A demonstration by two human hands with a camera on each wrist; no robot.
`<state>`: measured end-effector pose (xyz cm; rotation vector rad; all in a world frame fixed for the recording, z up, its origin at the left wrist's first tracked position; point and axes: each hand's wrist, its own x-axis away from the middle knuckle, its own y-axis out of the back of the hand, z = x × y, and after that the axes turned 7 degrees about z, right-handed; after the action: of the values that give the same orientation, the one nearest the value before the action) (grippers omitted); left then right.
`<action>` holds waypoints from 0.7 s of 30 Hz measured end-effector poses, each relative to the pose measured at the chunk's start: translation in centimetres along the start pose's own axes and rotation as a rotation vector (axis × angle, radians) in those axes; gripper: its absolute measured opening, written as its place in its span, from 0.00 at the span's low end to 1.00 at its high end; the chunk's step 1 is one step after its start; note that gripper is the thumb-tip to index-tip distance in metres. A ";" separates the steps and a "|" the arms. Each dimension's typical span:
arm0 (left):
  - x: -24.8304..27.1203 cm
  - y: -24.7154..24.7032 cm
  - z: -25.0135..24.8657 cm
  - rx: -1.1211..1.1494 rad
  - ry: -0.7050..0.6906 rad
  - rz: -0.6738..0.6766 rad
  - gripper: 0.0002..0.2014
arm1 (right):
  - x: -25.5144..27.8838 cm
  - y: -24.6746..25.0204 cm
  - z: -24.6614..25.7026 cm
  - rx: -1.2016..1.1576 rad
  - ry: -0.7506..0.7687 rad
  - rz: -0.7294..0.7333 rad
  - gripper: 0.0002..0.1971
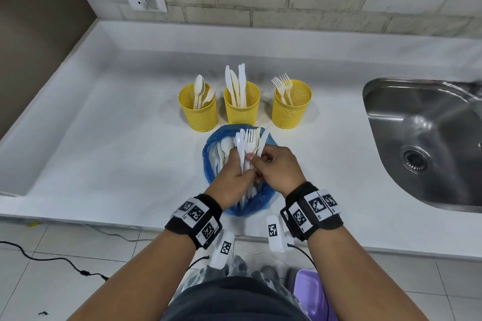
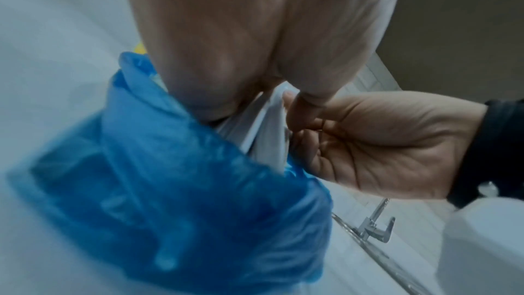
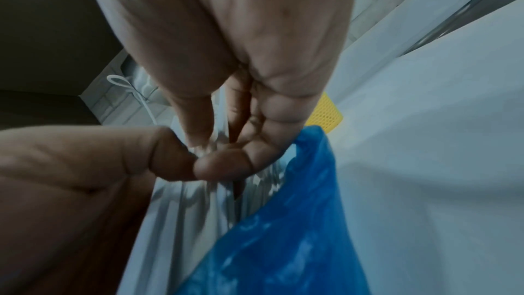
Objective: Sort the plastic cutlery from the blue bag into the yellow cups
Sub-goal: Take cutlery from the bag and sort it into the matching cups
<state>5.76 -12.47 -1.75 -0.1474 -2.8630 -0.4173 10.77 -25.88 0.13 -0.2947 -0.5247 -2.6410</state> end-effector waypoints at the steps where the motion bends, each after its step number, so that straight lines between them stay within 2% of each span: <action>1: 0.1 0.0 0.2 -0.028 -0.018 0.004 0.25 | 0.1 0.1 0.0 -0.015 -0.005 0.022 0.18; 5: 0.4 -0.1 0.7 -0.080 -0.055 -0.028 0.23 | 0.2 0.3 -0.6 -0.109 -0.038 0.056 0.13; 12: 0.5 -0.3 0.7 -0.032 -0.066 -0.063 0.24 | 0.4 0.3 -0.7 -0.168 -0.030 -0.031 0.05; 19: 0.1 -0.1 0.2 -0.027 -0.144 -0.083 0.25 | 0.2 0.3 -0.4 0.082 0.098 -0.061 0.01; 21: 0.0 0.1 -0.2 -0.003 -0.174 -0.094 0.26 | 0.4 0.4 -0.3 0.128 0.144 -0.037 0.06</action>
<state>5.84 -12.48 -1.52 -0.0515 -3.0493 -0.4469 10.57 -26.45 0.11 -0.0560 -0.6530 -2.6243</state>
